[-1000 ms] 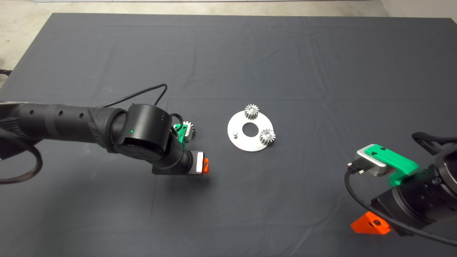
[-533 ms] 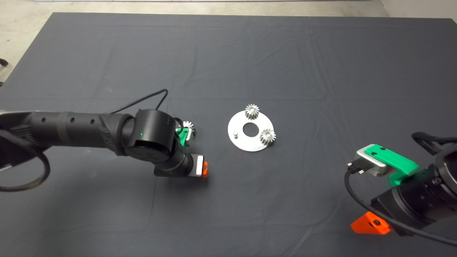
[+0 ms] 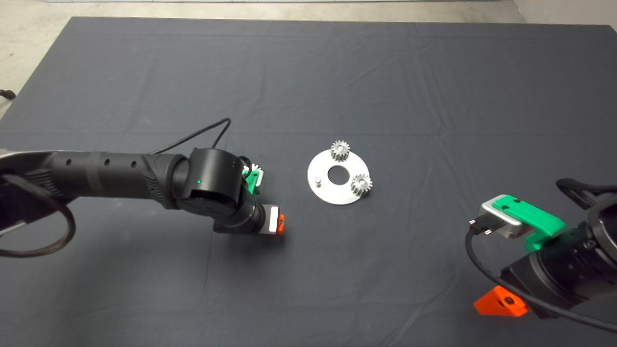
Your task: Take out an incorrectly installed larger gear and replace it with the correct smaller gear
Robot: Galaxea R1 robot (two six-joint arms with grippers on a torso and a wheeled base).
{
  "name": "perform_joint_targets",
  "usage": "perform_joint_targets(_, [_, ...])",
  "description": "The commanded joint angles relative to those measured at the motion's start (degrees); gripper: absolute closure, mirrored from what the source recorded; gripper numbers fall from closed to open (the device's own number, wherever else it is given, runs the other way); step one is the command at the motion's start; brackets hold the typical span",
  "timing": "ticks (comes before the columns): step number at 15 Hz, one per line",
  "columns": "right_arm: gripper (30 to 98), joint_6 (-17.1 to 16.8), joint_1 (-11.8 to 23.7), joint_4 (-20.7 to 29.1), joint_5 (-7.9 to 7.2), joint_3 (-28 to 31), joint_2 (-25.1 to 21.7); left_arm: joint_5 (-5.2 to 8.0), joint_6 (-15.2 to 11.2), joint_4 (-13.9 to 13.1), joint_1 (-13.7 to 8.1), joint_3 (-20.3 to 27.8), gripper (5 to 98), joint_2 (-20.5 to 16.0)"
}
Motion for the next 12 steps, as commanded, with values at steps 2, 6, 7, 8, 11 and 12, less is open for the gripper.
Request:
perform_joint_targets(2, [30.8,0.0,1.3,1.7,-3.21,0.1,-0.3,0.75,0.3,3.1,-1.1,-0.4,15.3,0.9])
perform_joint_targets(6, [30.8,-0.1,1.3,1.7,-3.21,0.1,-0.3,0.92,0.3,5.0,-0.8,-0.4,15.3,1.1])
perform_joint_targets(7, [30.8,-0.1,1.4,1.7,-3.21,0.1,-0.5,0.92,0.3,5.0,-0.8,-0.3,15.3,1.0])
perform_joint_targets(8, [30.8,-0.1,1.4,1.6,-3.21,0.1,-0.7,1.01,0.3,5.0,-0.8,0.0,15.4,1.0])
perform_joint_targets(11, [30.8,-0.1,1.4,1.6,-3.21,0.1,-0.8,1.01,0.3,4.9,-0.8,0.1,19.2,0.9])
perform_joint_targets(12, [30.8,-0.1,1.5,1.6,-3.21,0.1,-0.8,1.01,0.5,4.9,-0.8,0.2,20.6,0.9])
